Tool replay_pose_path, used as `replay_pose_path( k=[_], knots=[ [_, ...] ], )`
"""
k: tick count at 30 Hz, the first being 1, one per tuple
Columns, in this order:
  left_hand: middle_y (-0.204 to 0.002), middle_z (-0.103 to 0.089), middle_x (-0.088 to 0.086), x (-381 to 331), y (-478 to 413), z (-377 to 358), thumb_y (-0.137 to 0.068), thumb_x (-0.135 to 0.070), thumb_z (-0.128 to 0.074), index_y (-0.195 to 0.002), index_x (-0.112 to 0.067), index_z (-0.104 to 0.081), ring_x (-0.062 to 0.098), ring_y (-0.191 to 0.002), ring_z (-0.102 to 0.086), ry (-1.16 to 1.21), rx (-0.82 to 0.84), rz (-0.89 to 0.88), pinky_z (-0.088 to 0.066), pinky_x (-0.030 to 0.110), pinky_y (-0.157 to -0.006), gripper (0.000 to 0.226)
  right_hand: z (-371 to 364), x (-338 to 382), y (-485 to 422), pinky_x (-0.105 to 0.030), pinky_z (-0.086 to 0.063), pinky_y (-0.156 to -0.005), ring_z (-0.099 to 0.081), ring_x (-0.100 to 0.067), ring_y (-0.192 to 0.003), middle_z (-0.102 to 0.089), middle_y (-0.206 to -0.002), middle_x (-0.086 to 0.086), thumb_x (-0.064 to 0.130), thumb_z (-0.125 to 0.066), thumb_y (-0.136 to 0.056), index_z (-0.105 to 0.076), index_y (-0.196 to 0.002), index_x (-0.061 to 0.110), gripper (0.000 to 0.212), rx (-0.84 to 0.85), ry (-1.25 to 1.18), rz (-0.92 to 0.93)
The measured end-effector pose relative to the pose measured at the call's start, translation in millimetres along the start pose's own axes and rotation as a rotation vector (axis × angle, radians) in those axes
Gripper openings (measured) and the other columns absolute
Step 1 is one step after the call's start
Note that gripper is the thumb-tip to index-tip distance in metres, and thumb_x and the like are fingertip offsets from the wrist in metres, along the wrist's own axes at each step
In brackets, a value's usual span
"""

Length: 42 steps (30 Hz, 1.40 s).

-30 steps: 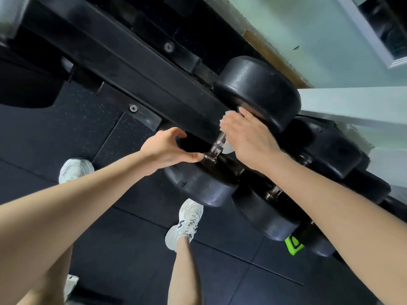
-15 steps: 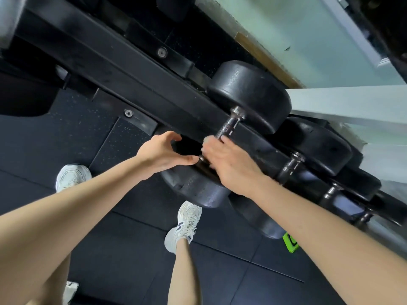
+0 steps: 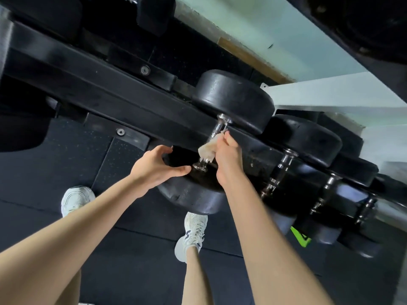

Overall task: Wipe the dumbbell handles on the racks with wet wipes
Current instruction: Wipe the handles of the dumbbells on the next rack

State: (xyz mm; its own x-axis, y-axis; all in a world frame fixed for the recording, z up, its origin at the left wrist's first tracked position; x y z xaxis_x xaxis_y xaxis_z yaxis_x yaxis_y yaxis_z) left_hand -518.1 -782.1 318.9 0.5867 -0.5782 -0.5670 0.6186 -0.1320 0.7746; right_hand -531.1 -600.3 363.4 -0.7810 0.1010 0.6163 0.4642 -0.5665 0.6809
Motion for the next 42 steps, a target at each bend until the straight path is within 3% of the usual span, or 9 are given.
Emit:
replay_pose_path(
  k=[2,5,8,13,20,26,34,39,42],
  knots=[
    [-0.117,-0.06,-0.008,-1,0,0,-0.051,-0.065,-0.078,-0.12,-0.03,-0.055,0.013,-0.107,-0.056,0.005,-0.006,-0.016,-0.045,0.031,-0.092,0.081,-10,3,-5,-0.024,-0.043,-0.092,-0.053,-0.013,-0.1,-0.06,-0.118,-0.001,0.018,-0.042,-0.1,-0.055,-0.131,0.013,0.034,-0.078,0.083,0.064],
    [-0.113,-0.061,-0.01,0,-2,-1,-0.046,-0.068,-0.076,-0.12,-0.031,-0.055,0.011,-0.103,-0.058,0.009,0.013,-0.018,-0.047,0.03,-0.091,0.086,-8,-8,1,-0.021,-0.036,-0.075,-0.05,-0.018,-0.089,-0.056,-0.095,-0.003,0.018,-0.035,-0.101,-0.062,-0.098,0.016,0.027,-0.053,0.342,0.153],
    [-0.108,-0.063,-0.012,1,-6,0,-0.038,-0.076,-0.069,-0.115,-0.034,-0.057,0.01,-0.1,-0.06,-0.011,0.038,-0.029,-0.049,0.03,-0.087,0.089,0,-9,6,-0.02,-0.03,-0.063,-0.057,-0.023,-0.088,-0.067,-0.101,-0.012,0.013,-0.037,-0.099,-0.061,-0.1,0.004,0.025,-0.094,0.63,0.261],
    [-0.101,-0.065,-0.013,2,-10,-1,-0.039,-0.074,-0.068,-0.107,-0.032,-0.06,0.009,-0.095,-0.061,-0.017,0.057,-0.052,-0.045,0.026,-0.076,0.08,-4,28,-7,-0.025,-0.033,-0.07,-0.061,-0.034,-0.092,-0.069,-0.094,-0.021,0.012,-0.044,-0.095,-0.067,-0.092,-0.004,0.028,-0.282,0.52,0.421],
    [-0.101,-0.067,-0.013,5,-16,-2,-0.042,-0.075,-0.072,-0.109,-0.034,-0.062,0.008,-0.096,-0.063,-0.031,0.086,-0.057,-0.05,0.029,-0.083,0.08,-2,-13,2,-0.019,-0.033,-0.064,-0.062,-0.02,-0.089,-0.069,-0.103,-0.01,0.021,-0.055,-0.092,-0.068,-0.103,0.004,0.024,-0.098,0.605,0.093],
    [-0.099,-0.068,-0.014,6,-20,-3,-0.044,-0.073,-0.073,-0.106,-0.034,-0.063,0.006,-0.094,-0.064,-0.023,0.104,-0.079,-0.05,0.028,-0.083,0.075,-6,30,-30,-0.023,-0.042,-0.067,-0.058,-0.018,-0.078,-0.068,-0.088,-0.007,0.027,-0.066,-0.081,-0.066,-0.085,0.003,0.024,-0.288,0.317,0.164],
    [-0.099,-0.069,-0.01,8,-19,-5,-0.038,-0.084,-0.069,-0.104,-0.033,-0.065,0.009,-0.092,-0.066,-0.032,0.125,-0.081,-0.048,0.025,-0.076,0.084,0,-15,-4,-0.021,-0.025,-0.045,-0.05,-0.015,-0.072,-0.055,-0.076,-0.001,0.032,-0.063,-0.087,-0.067,-0.085,0.007,0.025,-0.156,0.5,0.051],
    [-0.101,-0.068,-0.01,6,-17,-4,-0.041,-0.076,-0.071,-0.109,-0.032,-0.063,0.008,-0.094,-0.064,-0.018,0.106,-0.077,-0.049,0.026,-0.08,0.081,-4,7,-17,-0.023,-0.037,-0.058,-0.047,-0.016,-0.061,-0.049,-0.059,0.003,0.027,-0.069,-0.077,-0.044,-0.053,0.015,0.037,-0.231,0.254,0.012],
    [-0.101,-0.068,-0.012,6,-20,-4,-0.043,-0.078,-0.071,-0.107,-0.034,-0.063,0.008,-0.094,-0.064,-0.034,0.114,-0.078,-0.049,0.027,-0.076,0.077,-6,11,-17,-0.021,-0.037,-0.057,-0.05,-0.014,-0.062,-0.054,-0.061,0.003,0.027,-0.069,-0.077,-0.052,-0.058,0.012,0.029,-0.218,0.265,0.052]
  ],
)
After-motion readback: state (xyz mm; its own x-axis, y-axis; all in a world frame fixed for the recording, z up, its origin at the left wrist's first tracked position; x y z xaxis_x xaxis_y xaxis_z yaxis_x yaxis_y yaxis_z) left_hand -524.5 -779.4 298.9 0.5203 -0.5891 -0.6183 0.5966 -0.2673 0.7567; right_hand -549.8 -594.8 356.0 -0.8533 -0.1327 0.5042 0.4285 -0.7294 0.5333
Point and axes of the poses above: each hand's wrist, its own y-axis away from the middle knuckle, its own z-axis out of the back of the hand, x = y × z, the point moved 5 cm from there along -y, towards the middle knuckle
